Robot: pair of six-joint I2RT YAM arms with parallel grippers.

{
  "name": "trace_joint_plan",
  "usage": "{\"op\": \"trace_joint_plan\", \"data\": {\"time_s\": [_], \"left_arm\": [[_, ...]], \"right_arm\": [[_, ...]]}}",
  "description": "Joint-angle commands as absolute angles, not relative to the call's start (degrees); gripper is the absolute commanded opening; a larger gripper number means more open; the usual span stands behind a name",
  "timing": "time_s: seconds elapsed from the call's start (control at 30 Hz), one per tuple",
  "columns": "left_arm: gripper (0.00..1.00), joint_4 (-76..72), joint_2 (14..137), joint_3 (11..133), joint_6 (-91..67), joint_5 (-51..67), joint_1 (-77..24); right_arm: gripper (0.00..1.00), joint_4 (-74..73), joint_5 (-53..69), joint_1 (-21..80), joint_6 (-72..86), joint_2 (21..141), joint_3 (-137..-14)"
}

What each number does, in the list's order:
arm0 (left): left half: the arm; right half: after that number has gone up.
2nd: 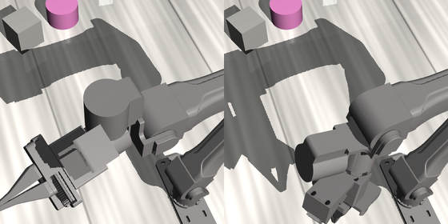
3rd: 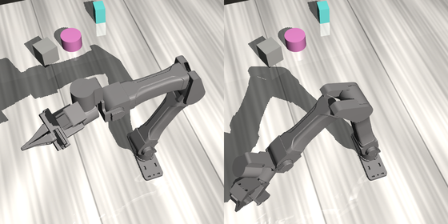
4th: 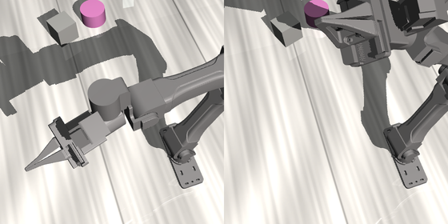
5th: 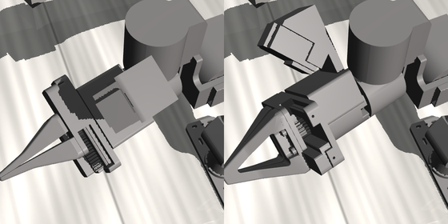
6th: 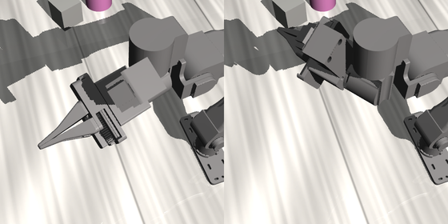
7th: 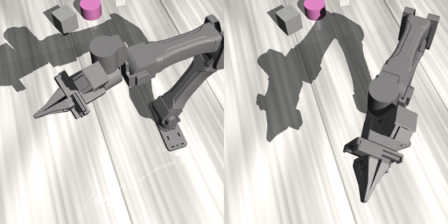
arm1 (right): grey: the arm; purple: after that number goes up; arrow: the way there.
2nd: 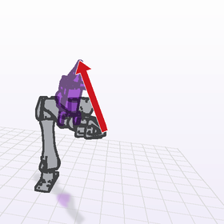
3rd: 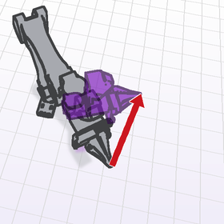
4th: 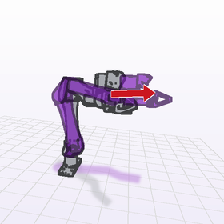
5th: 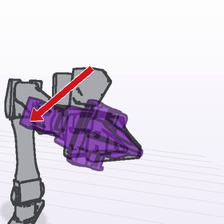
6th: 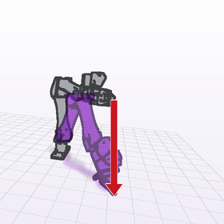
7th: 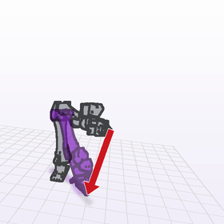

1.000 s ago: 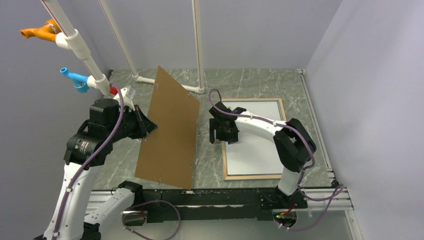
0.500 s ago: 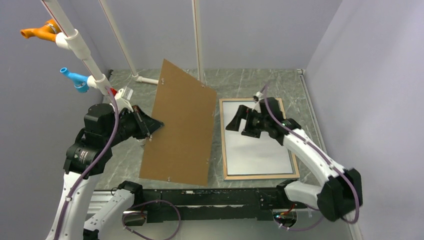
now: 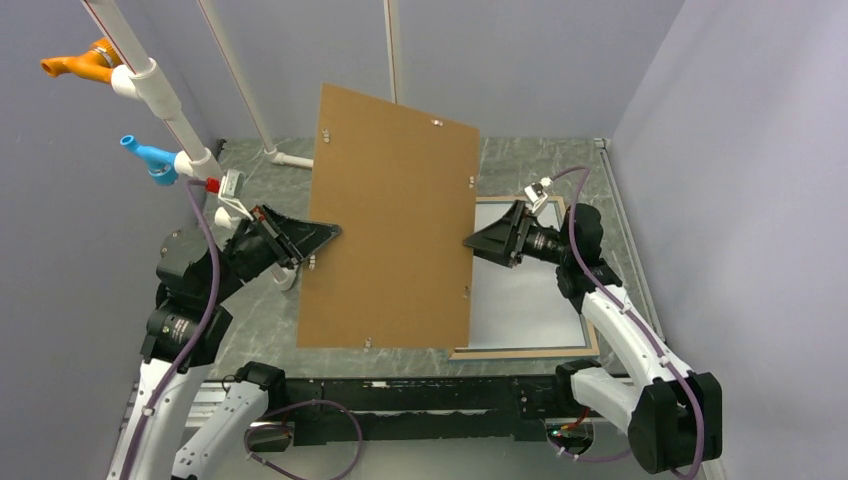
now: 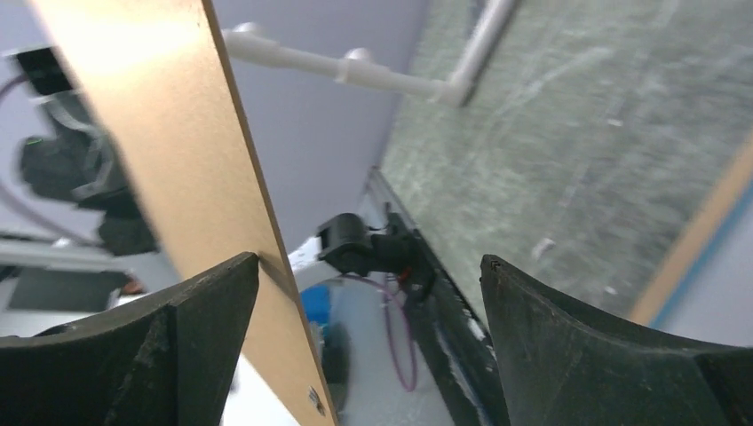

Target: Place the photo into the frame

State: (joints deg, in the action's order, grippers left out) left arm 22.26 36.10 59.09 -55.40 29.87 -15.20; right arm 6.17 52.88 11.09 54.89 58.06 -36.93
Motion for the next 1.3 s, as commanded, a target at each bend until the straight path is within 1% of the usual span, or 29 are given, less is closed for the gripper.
{"op": "trace_joint_plan", "data": {"time_s": [0.0,0.13,0.23,0.27,0.3,0.43,0.6,0.7,0.77,0.83,0.87,0.9,0.93,0.97,1.0,1.03,1.07,1.1,1.17,1.27], "left_arm": [[0.0,7.6,35.0,57.4,-62.8,32.5,-15.3],[0.0,4.3,34.6,54.4,-64.5,32.6,-15.2],[0.0,4.2,34.8,53.6,-64.3,32.4,-15.3],[0.0,4.3,34.9,53.5,-64.0,32.3,-15.3],[0.0,4.5,34.8,53.4,-63.9,32.2,-15.3],[0.0,4.2,35.1,52.4,-63.7,32.2,-15.3],[0.0,4.2,35.8,51.3,-63.4,32.9,-15.3],[0.0,5.0,35.4,51.1,-62.8,32.0,-15.3],[0.0,6.0,35.1,51.2,-62.2,31.2,-15.3],[0.0,7.2,35.1,51.5,-61.6,30.7,-15.3],[0.03,7.7,35.3,51.7,-61.3,30.7,-15.3],[0.11,8.1,35.3,51.8,-61.0,30.6,-15.3],[0.24,8.4,35.5,51.8,-60.9,30.6,-15.3],[0.4,8.3,35.6,51.6,-61.0,30.8,-15.3],[0.59,8.2,35.7,51.5,-61.1,31.1,-15.3],[0.74,8.2,35.9,51.4,-61.2,31.2,-15.3],[0.84,8.4,36.0,51.3,-61.3,31.3,-15.3],[0.91,8.9,36.2,51.3,-61.0,31.5,-15.3],[0.98,10.5,36.7,51.5,-60.2,31.6,-15.3],[1.0,14.8,37.2,52.4,-57.4,30.8,-15.3]], "right_arm": [[0.94,36.4,61.3,11.1,72.8,56.9,-35.2],[0.89,51.3,62.7,11.1,83.3,58.4,-34.9],[0.77,60.8,63.7,11.1,90.6,59.6,-34.8],[0.71,63.1,64.0,11.1,92.5,59.9,-34.9],[0.68,65.6,64.2,11.0,94.4,60.2,-34.9],[0.62,74.4,64.4,11.1,100.7,61.7,-35.1],[0.49,81.5,65.3,11.1,106.2,64.0,-35.9],[0.35,82.5,65.6,11.1,107.1,64.2,-36.6],[0.24,80.6,66.0,11.0,105.9,63.7,-36.9],[0.12,76.8,66.4,11.1,103.4,62.7,-37.2],[0.04,74.0,66.7,11.1,102.0,62.2,-37.4],[0.0,72.0,66.8,11.1,100.0,61.6,-37.6],[0.0,69.5,66.8,11.1,98.4,60.9,-37.7],[0.0,66.6,66.7,11.1,96.4,60.2,-38.1],[0.0,63.2,66.6,11.1,94.3,59.4,-38.4],[0.0,59.3,66.5,11.0,91.8,58.7,-39.0],[0.0,55.4,66.5,11.0,89.0,57.9,-39.7],[0.0,50.8,66.3,11.0,86.3,57.3,-40.3],[0.0,39.8,64.9,10.8,79.5,55.4,-42.1],[0.0,21.4,62.1,9.7,69.5,53.3,-45.5]]}}
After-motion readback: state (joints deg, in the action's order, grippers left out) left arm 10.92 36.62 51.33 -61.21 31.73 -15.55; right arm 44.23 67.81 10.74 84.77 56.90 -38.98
